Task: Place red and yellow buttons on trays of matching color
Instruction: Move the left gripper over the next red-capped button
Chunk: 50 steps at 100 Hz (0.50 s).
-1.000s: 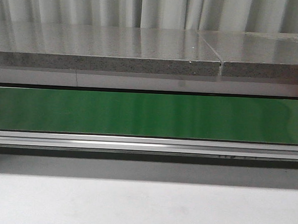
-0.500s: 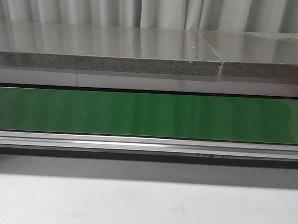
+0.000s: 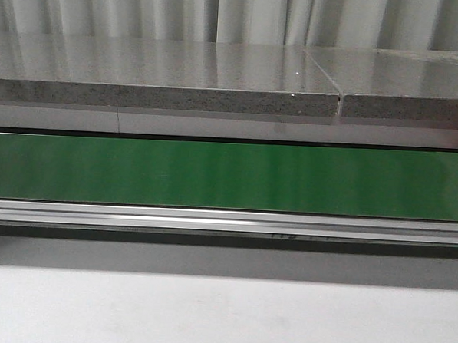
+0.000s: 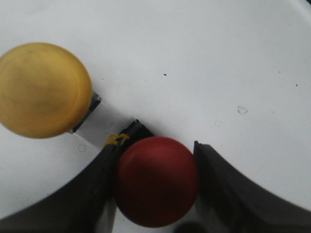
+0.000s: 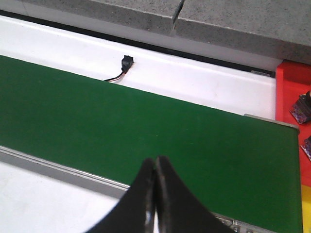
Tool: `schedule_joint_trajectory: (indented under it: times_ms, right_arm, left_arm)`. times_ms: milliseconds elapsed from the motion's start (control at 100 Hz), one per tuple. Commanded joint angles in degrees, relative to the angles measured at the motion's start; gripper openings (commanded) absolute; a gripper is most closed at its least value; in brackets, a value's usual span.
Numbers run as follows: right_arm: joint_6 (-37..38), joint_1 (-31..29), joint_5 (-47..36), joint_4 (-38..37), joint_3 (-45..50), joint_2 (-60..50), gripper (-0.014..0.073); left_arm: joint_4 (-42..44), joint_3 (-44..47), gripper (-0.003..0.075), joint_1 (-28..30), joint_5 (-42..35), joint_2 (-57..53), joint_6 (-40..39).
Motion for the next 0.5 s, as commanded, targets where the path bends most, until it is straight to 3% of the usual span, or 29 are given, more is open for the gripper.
schedule_joint_trajectory:
  times_ms: [0,70,350,490]
  right_arm:
    - [-0.5,0.0,-3.5,0.4,-1.4,-0.2,-0.0068]
    - [-0.5,0.0,-3.5,0.4,-1.4,-0.2,-0.0068]
    - [-0.5,0.0,-3.5,0.4,-1.4,-0.2,-0.0068]
    - [-0.5,0.0,-3.5,0.4,-1.4,-0.2,-0.0068]
  left_arm:
    - [-1.8,-2.2,0.0035,0.2,-0.8,-2.8,-0.5]
    - [-1.7,-3.1,-0.0021,0.2,0.7,-2.9,-0.5]
    - [-1.7,-4.7,-0.0019,0.2,3.3,-10.8,0.0]
    - [-2.5,-4.7,-0.0019,-0.1,7.6,-16.9,4.8]
